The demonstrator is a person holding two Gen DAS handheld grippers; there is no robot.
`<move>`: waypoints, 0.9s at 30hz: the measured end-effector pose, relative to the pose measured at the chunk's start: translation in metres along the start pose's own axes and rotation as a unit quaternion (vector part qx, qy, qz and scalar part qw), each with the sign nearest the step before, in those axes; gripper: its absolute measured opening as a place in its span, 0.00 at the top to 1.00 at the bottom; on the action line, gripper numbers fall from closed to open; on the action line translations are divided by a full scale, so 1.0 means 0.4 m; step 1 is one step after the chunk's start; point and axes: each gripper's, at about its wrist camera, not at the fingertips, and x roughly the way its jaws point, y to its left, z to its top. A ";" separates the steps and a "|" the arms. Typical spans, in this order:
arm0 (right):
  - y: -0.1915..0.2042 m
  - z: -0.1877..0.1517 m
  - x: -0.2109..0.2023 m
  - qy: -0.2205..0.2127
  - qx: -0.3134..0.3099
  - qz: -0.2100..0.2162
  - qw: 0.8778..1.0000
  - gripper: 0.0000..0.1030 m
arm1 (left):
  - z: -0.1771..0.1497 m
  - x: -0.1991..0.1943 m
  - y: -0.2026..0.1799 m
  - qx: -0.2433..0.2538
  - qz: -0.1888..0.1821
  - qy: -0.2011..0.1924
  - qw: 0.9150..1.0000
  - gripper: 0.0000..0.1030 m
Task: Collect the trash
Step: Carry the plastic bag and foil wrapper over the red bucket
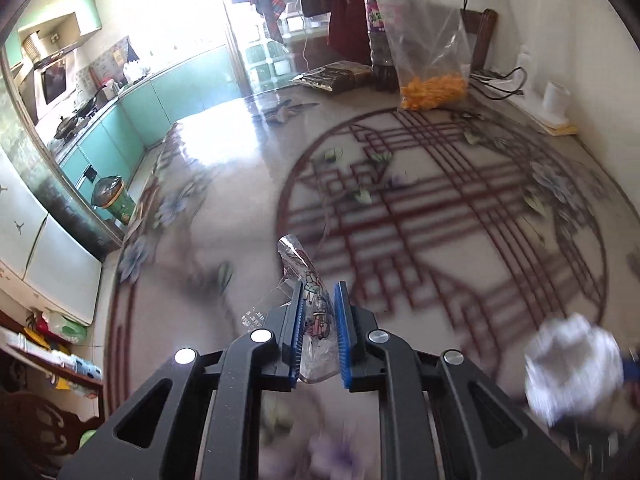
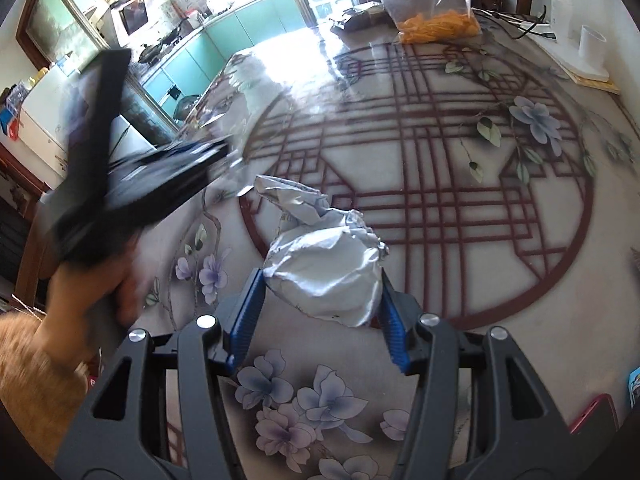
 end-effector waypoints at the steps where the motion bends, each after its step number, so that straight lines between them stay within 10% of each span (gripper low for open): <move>1: 0.009 -0.005 0.006 0.002 -0.006 0.000 1.000 0.49 | -0.036 -0.040 0.017 -0.006 -0.005 -0.001 1.000 0.88; 14: 0.184 -0.109 -0.019 -0.002 -0.104 -0.014 0.994 0.49 | -0.464 -0.312 0.206 -0.154 0.024 0.019 0.988 0.88; 27: 0.409 -0.204 -0.098 -0.022 -0.195 -0.044 0.980 0.49 | -0.556 -0.381 0.285 -0.196 0.022 -0.013 0.980 0.88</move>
